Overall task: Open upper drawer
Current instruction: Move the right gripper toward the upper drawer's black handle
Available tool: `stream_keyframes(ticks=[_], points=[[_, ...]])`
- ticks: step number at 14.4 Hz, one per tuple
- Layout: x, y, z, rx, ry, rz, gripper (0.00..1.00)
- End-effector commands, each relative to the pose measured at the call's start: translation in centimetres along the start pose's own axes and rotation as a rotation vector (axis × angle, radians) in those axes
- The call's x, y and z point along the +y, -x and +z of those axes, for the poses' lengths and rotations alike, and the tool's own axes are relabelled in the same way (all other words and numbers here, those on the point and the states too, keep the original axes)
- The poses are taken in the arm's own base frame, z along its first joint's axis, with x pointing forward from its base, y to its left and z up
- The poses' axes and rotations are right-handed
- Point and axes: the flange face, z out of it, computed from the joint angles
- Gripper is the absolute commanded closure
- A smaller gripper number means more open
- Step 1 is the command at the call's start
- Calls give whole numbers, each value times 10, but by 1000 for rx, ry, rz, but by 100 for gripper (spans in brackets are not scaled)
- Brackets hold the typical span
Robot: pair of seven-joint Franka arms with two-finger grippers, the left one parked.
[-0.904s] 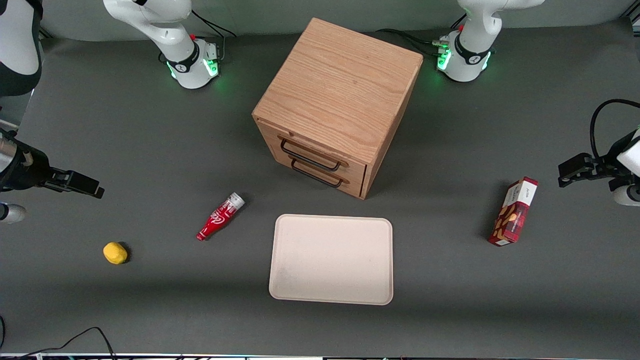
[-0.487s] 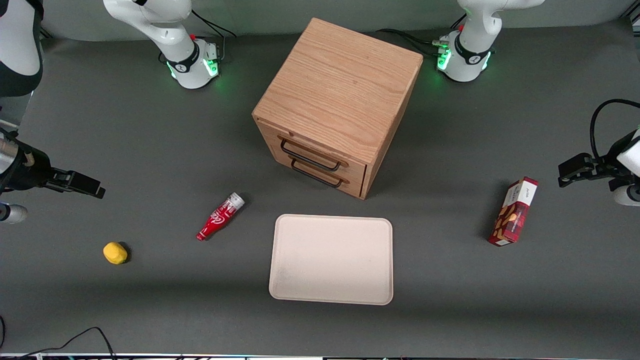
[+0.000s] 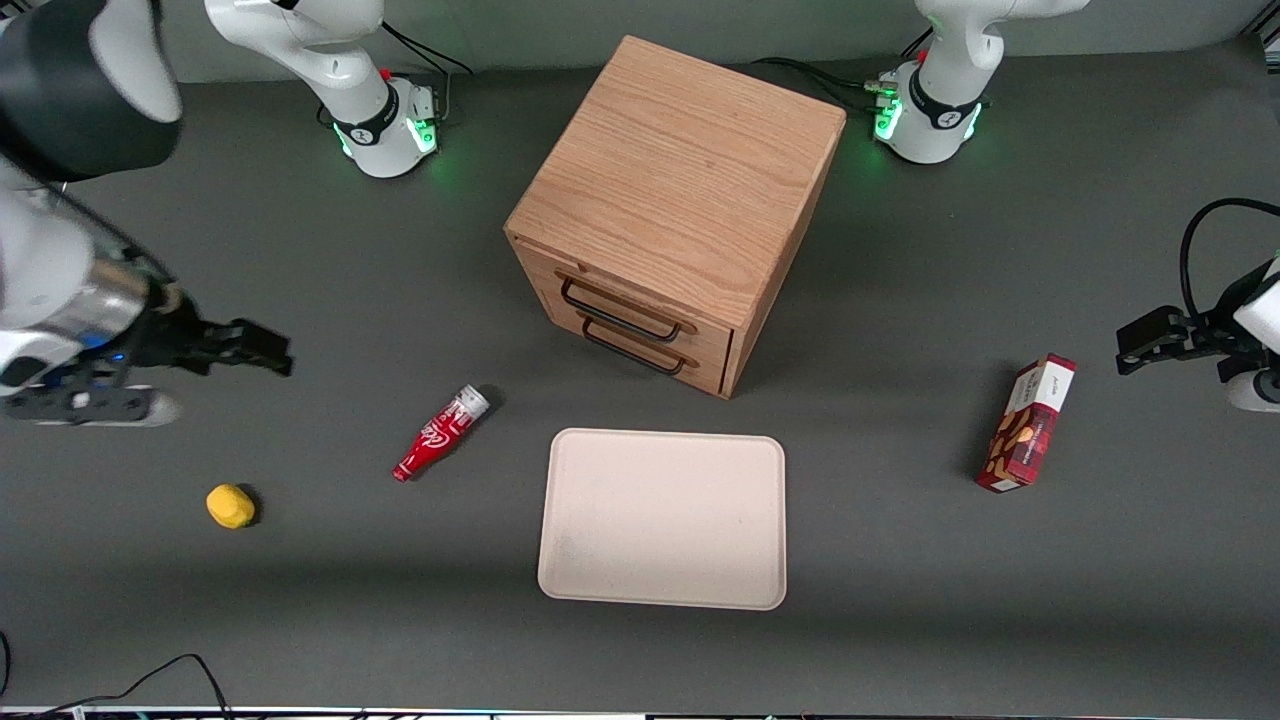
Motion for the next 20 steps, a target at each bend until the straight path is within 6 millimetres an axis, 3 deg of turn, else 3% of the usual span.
stream_keyframes(ticks=[1,2,7,9,15,20], points=[[-59,18,2,-21,3,-102,0],[-86,27,5,-30,-14,-143,0],[-160,42,28,-87,-113,-234,0],[-191,48,39,-95,-116,-356,0],[-212,33,77,-97,-162,-751,0],[-227,21,95,-22,-218,-869,0]])
